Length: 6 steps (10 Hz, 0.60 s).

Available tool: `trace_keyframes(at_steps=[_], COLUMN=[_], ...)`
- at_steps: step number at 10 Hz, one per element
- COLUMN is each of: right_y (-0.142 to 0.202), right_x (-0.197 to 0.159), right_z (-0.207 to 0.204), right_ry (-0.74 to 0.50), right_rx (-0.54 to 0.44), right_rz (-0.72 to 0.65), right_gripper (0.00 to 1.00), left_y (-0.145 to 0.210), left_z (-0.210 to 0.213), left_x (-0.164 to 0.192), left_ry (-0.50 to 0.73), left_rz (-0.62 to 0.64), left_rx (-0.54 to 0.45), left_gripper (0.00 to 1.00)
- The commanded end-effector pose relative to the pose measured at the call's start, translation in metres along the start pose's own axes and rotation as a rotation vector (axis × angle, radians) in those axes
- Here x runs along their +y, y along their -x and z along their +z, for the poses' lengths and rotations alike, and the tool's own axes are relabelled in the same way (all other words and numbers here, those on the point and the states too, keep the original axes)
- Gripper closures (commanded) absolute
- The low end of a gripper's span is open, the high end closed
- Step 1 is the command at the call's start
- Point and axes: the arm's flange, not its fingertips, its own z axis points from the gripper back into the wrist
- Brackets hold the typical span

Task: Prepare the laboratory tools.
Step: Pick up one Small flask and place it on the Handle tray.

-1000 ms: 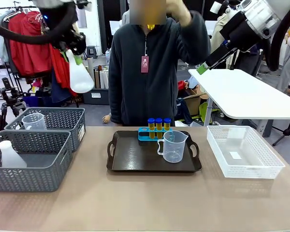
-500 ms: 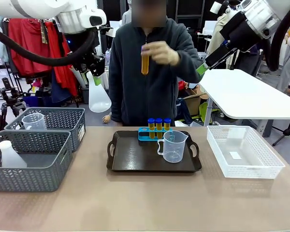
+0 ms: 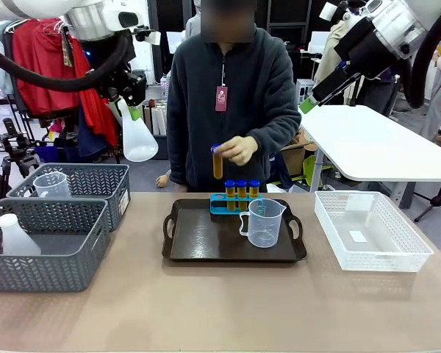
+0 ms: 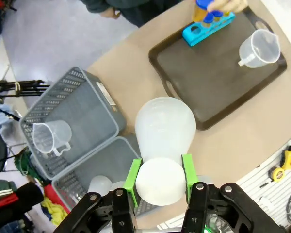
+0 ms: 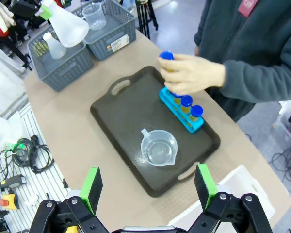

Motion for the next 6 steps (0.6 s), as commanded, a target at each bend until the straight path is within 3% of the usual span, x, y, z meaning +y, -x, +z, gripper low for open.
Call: trace_keyframes(at_steps=[1, 6], right_y=[-0.0001, -0.0001], right_x=[-0.0004, -0.0004], right_z=[0.0014, 0.0014], right_ry=[-0.004, -0.004], right_rx=[-0.010, -0.010], right_rz=[0.001, 0.001], right_gripper=[0.00, 0.00], left_y=[0.0073, 0.0000], left_z=[0.0015, 0.0000], left_x=[0.0057, 0.0000], left_ry=[0.026, 0.000], left_rz=[0.000, 0.000], left_rx=[-0.026, 0.000], left_gripper=[1.00, 1.00])
